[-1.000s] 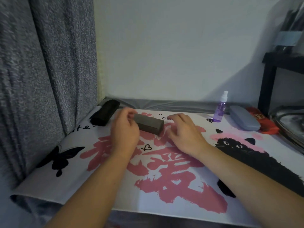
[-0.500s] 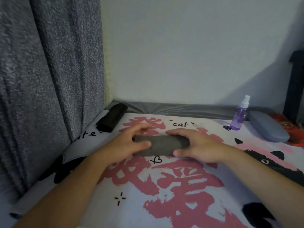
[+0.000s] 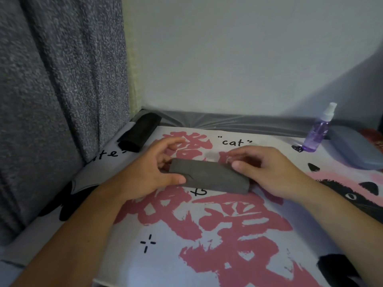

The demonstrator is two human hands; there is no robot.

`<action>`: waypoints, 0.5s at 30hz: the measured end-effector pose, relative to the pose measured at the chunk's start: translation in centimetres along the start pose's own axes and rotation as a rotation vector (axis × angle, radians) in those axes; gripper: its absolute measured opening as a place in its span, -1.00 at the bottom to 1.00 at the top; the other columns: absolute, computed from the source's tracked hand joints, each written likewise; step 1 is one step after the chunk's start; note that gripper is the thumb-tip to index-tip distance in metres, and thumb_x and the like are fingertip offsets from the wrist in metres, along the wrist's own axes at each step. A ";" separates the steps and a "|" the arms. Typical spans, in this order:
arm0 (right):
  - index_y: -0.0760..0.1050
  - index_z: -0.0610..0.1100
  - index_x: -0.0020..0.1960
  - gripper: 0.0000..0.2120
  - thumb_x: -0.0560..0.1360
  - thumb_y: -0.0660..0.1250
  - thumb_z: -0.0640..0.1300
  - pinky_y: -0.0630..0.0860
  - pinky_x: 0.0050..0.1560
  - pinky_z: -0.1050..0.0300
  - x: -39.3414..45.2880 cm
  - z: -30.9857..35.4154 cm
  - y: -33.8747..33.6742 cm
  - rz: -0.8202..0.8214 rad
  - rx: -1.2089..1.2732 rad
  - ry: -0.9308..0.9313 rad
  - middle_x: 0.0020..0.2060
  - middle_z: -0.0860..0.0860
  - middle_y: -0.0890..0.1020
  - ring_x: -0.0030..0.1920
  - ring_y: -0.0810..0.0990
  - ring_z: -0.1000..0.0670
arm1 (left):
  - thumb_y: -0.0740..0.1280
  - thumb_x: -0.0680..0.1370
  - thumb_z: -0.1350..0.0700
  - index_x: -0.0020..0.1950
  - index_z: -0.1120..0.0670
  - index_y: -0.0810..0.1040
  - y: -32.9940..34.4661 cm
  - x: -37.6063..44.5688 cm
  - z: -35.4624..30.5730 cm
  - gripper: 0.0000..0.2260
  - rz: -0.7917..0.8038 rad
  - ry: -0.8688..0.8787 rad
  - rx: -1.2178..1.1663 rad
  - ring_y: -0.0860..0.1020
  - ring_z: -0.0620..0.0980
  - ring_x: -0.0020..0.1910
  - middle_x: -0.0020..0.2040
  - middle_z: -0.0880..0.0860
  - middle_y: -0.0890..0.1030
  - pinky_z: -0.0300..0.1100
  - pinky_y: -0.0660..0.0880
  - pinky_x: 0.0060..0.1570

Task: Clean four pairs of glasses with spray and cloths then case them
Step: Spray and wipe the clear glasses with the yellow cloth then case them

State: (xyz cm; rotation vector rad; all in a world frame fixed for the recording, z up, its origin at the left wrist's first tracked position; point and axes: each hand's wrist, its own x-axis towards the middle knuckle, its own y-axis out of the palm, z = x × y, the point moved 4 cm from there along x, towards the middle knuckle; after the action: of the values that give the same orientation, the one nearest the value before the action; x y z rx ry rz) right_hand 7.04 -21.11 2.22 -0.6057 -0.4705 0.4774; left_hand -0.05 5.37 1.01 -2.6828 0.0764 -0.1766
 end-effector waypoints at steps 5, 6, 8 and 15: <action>0.62 0.06 0.28 -0.60 0.45 0.51 0.05 0.36 0.15 0.50 -1.1 1.5 0.0 0.092 -0.284 -0.162 0.15 0.24 0.64 0.15 0.52 0.33 | 0.61 0.35 0.18 0.39 -0.37 0.41 0.0 0.1 0.1 -0.24 0.003 0.014 -0.016 0.60 -0.09 0.24 0.39 -0.08 0.45 -0.07 0.55 0.26; 0.62 0.05 0.28 -0.59 0.46 0.47 0.10 0.41 0.16 0.42 -1.2 1.9 0.0 0.085 -0.339 -0.197 0.14 0.21 0.67 0.12 0.57 0.28 | 0.61 0.35 0.18 0.39 -0.36 0.41 0.0 0.1 0.2 -0.24 0.003 0.016 -0.018 0.60 -0.08 0.24 0.39 -0.10 0.45 -0.09 0.56 0.24; 0.63 0.05 0.28 -0.56 0.48 0.33 0.21 0.51 0.18 0.23 -1.5 2.6 0.0 0.074 -0.477 -0.260 0.10 0.18 0.71 0.01 0.65 0.19 | 0.61 0.35 0.19 0.40 -0.35 0.41 0.0 0.1 0.2 -0.23 0.001 0.019 -0.023 0.60 -0.08 0.24 0.39 -0.10 0.45 -0.13 0.56 0.21; 0.58 0.11 0.23 -0.66 0.60 0.16 0.18 0.54 -0.16 0.21 -0.3 2.2 -0.2 -0.028 -0.424 -0.149 -0.23 0.14 0.70 -0.31 0.59 0.17 | 0.61 0.35 0.22 0.42 -0.37 0.40 0.0 0.1 0.2 -0.19 0.011 0.029 -0.048 0.58 -0.09 0.28 0.45 -0.05 0.39 -0.03 0.57 0.25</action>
State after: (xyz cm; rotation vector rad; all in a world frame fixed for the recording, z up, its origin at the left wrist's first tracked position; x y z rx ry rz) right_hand 5.65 -20.54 3.85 -0.9739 -0.7299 0.3985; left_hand 0.10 5.47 0.89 -2.7273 0.1060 -0.2126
